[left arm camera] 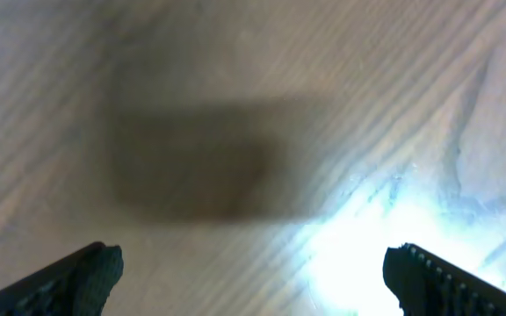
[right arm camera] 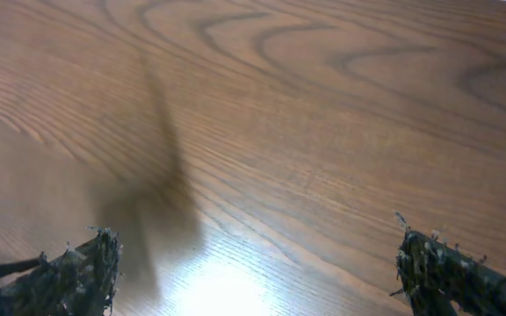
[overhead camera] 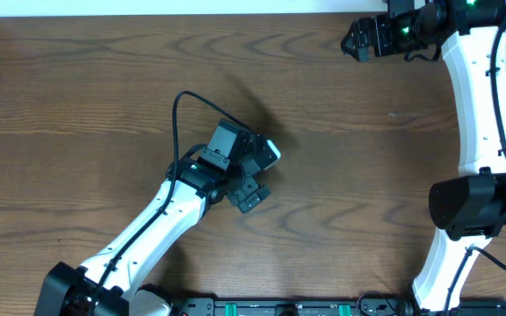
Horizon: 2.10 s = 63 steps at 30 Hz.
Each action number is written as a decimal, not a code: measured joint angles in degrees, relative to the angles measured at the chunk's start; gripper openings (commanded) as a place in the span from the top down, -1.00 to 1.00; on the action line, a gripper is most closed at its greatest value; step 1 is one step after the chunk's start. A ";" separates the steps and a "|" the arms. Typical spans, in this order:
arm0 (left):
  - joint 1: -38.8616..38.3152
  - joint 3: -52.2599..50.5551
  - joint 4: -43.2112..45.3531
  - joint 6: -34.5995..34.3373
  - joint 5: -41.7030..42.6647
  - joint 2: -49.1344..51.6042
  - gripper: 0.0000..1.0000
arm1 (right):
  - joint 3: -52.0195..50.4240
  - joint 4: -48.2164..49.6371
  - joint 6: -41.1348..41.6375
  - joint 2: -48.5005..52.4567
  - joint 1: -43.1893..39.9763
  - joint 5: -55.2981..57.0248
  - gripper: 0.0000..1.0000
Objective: Untangle cables
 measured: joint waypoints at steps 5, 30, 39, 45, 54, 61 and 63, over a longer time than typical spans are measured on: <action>0.00 0.00 -5.57 0.00 0.02 -1.38 -1.00 | 0.00 -0.02 0.00 0.00 0.00 0.02 -0.99; 14.99 -25.16 14.75 -18.73 0.24 -40.00 -1.00 | 0.00 -0.02 0.00 0.00 0.00 0.20 -0.99; 20.37 -33.64 34.97 -25.24 -0.07 -51.32 -1.00 | 0.00 -0.02 -0.02 0.00 0.00 0.17 -0.99; 21.57 -36.85 44.30 -25.88 -0.96 -56.92 -1.00 | 0.00 -0.04 -0.02 0.00 0.00 0.17 -0.99; 22.29 -37.00 44.59 -26.18 -1.25 -61.16 -1.00 | 0.00 -0.02 -0.02 0.00 0.00 0.17 -0.99; 22.38 -37.64 44.76 -26.49 -1.25 -66.55 -1.00 | 0.00 -0.02 -0.02 0.00 0.00 0.17 -0.99; 22.75 -38.91 44.92 -26.88 -1.25 -67.98 -1.00 | 0.00 -0.04 -0.02 0.00 0.00 0.17 -0.98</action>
